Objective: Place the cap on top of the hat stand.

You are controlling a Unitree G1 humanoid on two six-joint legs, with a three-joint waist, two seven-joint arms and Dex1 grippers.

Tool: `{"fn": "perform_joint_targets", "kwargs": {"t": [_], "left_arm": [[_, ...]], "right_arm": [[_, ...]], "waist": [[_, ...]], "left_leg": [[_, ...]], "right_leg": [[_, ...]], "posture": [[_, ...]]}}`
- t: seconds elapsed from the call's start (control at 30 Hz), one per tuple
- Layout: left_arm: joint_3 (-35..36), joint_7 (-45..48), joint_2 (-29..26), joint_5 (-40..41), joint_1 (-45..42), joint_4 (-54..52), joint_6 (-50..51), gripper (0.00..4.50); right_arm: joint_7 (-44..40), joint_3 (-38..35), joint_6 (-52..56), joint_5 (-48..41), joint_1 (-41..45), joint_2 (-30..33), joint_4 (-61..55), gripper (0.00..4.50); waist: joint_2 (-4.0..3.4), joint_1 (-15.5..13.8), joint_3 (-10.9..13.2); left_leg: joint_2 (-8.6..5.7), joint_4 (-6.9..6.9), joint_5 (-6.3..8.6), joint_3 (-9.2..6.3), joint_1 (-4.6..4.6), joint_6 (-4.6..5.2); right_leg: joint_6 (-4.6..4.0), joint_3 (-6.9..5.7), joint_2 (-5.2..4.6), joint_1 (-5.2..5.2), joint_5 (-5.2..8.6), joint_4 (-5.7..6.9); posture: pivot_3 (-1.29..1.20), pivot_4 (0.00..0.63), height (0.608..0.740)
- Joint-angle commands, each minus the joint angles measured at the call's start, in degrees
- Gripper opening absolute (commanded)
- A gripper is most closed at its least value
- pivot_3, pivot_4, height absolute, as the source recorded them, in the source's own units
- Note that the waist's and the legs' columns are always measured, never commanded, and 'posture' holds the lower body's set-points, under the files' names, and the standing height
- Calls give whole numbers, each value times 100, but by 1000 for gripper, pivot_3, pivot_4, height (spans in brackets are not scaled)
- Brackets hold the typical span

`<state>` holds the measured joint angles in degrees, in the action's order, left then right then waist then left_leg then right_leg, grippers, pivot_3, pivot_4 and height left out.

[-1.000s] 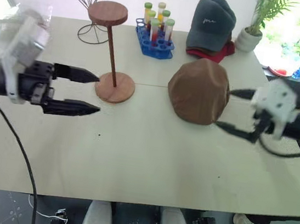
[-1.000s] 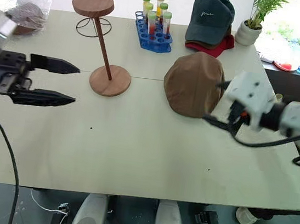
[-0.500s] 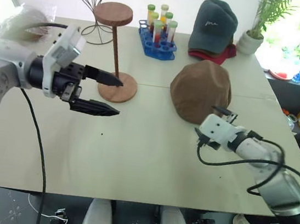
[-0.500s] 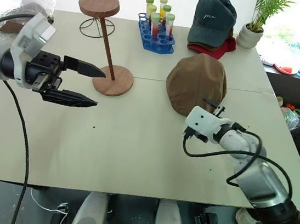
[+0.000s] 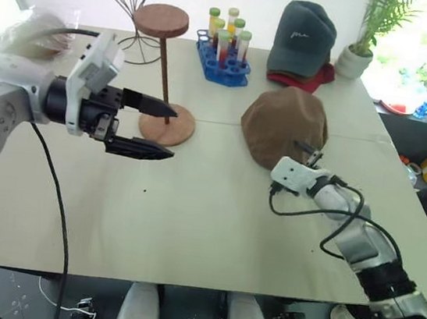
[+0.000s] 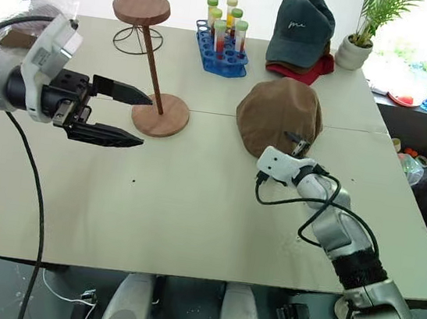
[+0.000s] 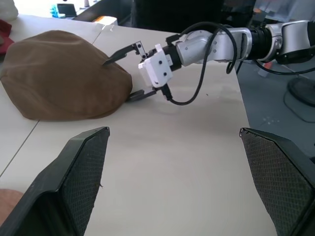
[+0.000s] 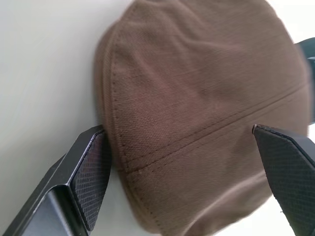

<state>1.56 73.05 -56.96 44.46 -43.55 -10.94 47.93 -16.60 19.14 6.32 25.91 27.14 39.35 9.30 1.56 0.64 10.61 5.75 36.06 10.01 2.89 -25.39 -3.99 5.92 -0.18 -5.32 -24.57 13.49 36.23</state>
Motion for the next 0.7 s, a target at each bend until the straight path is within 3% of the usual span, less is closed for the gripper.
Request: {"fn": "perform_joint_targets", "kwargs": {"t": [0.03,0.2,0.5,0.6,0.7], "left_arm": [[299,-100,26,96,-200,-60,-16,4424],[341,-143,31,82,-221,-41,-16,4424],[273,-146,116,-18,-330,42,-65,4424],[257,-142,138,-31,-371,57,-61,4500],[267,-134,137,-30,-371,58,-60,4500]], "right_arm": [[428,193,-515,698,257,146,645,4500],[682,254,-907,1096,367,214,1054,4500],[811,186,-970,1046,951,-349,1808,4500],[804,149,-1031,992,981,-402,1905,3655],[749,75,-1019,937,890,-399,1758,2045]], "waist": [[0,4,0],[0,14,0],[2,48,-1],[1,49,-1],[0,37,0]], "left_leg": [[0,0,0,0,0,0],[0,-1,0,-2,1,0],[0,3,-1,-6,5,0],[0,0,-1,-9,4,0],[0,-4,-1,-9,2,0]], "right_leg": [[0,0,0,0,0,0],[1,0,0,1,0,0],[5,0,4,9,-3,0],[7,0,6,8,-3,0],[10,0,6,5,-1,0]], "posture": [[0,150,728],[0,150,728],[0,150,728],[0,150,728],[0,150,728]]}}
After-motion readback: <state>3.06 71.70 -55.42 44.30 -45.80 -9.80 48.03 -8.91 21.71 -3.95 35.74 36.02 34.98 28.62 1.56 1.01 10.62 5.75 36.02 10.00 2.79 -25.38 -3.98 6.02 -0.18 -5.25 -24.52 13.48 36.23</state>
